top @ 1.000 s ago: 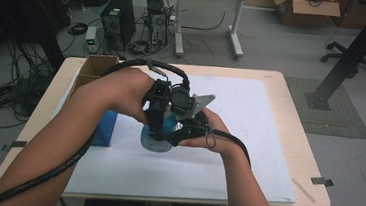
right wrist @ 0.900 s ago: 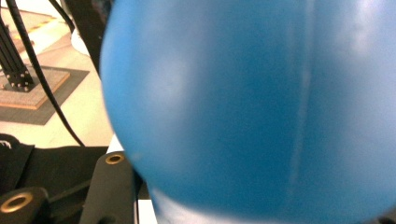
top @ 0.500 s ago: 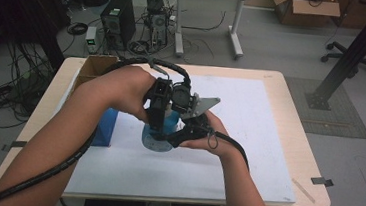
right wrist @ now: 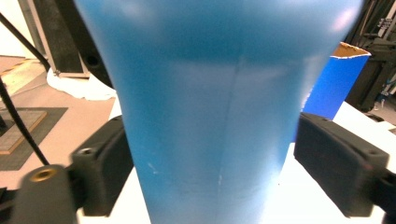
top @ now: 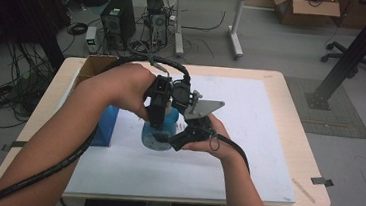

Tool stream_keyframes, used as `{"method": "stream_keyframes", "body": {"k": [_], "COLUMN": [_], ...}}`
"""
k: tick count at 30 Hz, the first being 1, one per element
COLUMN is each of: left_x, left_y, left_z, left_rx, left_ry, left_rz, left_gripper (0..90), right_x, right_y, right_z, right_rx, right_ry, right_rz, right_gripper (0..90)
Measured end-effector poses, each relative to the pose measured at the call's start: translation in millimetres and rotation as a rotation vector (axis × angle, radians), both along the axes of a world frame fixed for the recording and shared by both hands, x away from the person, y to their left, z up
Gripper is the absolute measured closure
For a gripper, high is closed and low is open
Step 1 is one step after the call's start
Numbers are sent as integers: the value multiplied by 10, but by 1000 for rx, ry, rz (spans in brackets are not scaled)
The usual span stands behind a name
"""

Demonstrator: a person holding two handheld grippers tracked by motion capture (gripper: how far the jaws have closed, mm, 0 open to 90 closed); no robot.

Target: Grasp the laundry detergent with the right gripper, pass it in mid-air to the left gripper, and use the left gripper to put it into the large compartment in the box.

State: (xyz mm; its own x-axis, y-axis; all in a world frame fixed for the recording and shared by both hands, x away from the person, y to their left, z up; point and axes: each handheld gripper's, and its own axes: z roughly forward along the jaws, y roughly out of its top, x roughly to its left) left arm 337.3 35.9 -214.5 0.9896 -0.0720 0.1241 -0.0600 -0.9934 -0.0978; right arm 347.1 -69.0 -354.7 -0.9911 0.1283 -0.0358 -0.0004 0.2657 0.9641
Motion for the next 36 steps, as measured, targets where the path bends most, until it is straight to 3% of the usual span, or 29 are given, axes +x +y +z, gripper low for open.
{"method": "stream_keyframes", "body": {"k": [8,15,20,30,33,36], "left_x": [34,80,108,292,423,483], "left_y": [25,45,61,226,347,406], "left_z": [3,58,121,365,492,561], "left_rx": [-4,-6,5,-2,-13,-17], "left_ry": [16,37,38,42,67,73], "left_rz": [15,47,76,202,273,304], "left_gripper": [383,382,382,382,381,382], "right_x": [18,-5,-8,24,51,69], "right_y": [-19,-149,-256,-657,-751,-812], "right_z": [-23,35,58,182,211,229], "right_rx": [10,28,13,-32,-53,-51], "right_ry": [27,6,9,12,10,17], "right_rz": [-13,-10,-21,-86,-107,-122], "right_gripper": [0,0,0,0,0,0]}}
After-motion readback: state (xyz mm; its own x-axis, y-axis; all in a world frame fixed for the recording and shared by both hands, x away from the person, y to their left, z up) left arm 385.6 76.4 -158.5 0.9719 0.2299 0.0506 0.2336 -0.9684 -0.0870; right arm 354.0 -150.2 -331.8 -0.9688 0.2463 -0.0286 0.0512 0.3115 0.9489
